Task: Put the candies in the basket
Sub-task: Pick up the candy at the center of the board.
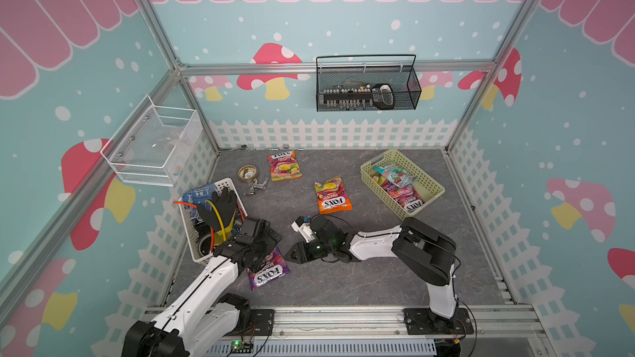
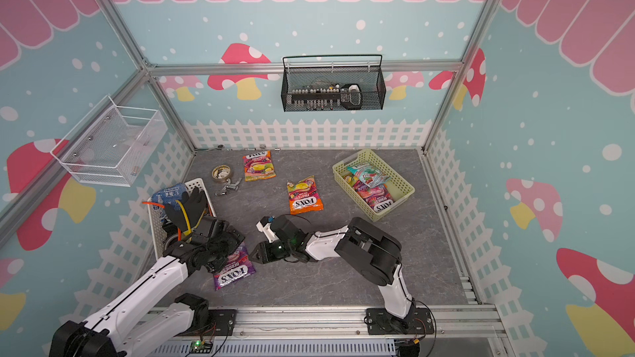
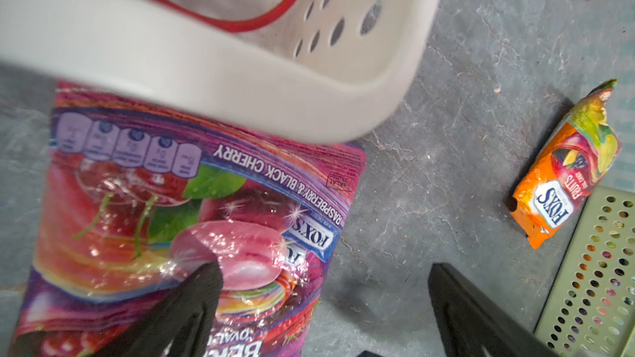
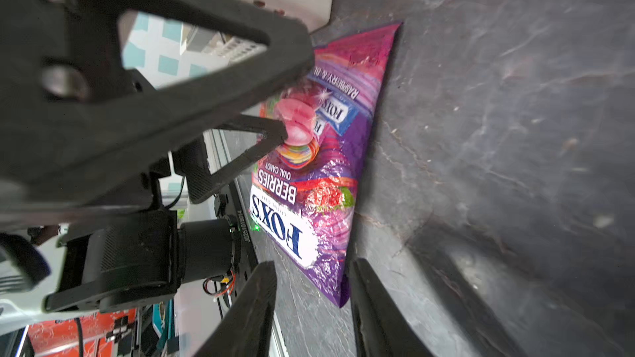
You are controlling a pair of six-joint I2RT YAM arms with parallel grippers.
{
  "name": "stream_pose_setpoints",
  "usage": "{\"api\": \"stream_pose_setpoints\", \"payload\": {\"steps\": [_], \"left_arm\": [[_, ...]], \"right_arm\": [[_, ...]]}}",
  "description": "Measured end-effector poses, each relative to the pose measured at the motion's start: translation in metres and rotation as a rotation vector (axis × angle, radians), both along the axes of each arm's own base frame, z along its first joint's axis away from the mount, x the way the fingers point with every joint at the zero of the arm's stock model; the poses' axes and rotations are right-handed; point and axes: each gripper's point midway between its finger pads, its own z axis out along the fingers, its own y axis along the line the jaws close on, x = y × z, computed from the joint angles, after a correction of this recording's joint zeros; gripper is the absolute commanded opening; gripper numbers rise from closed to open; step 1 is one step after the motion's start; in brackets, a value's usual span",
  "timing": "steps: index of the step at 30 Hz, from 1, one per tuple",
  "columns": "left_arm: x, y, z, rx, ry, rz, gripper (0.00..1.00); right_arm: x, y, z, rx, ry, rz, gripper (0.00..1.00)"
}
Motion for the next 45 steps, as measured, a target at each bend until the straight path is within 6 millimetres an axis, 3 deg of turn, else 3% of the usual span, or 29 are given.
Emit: {"api": "stream_pose_setpoints", "payload": {"steps": [9,18,22,28,34,38,45], "left_arm": [[0.001,0.001,0.001,-0.004,-0.002,0.007,0.99],[-0.002,0.002,0.002,-0.009,-0.017,0.007,0.99],[-0.003,0.002,0.002,-0.011,-0.02,0.009,0.99],[-0.003,0.002,0.003,-0.014,-0.022,0.008,0.99],[-0.002,0.002,0.007,-0.012,-0.039,0.001,0.99],[0.006,0.002,0.024,0.01,-0.091,-0.029,0.99],[0.038,-0.006,0.085,0.08,-0.306,-0.177,0.99]], "right_arm": [[-0.024,0.008,-0.026,-0.039,0.068,0.066,0.37],[-0.029,0.016,-0.027,-0.009,0.107,0.094,0.37],[-0.028,0.018,-0.029,0.004,0.117,0.092,0.28],[-0.027,0.02,-0.03,0.011,0.122,0.082,0.0],[-0.024,0.015,-0.029,0.027,0.097,0.078,0.0],[-0.018,0.01,-0.024,0.011,0.05,0.076,0.0],[0.003,-0.018,0.008,-0.018,-0.11,0.039,0.0]]}}
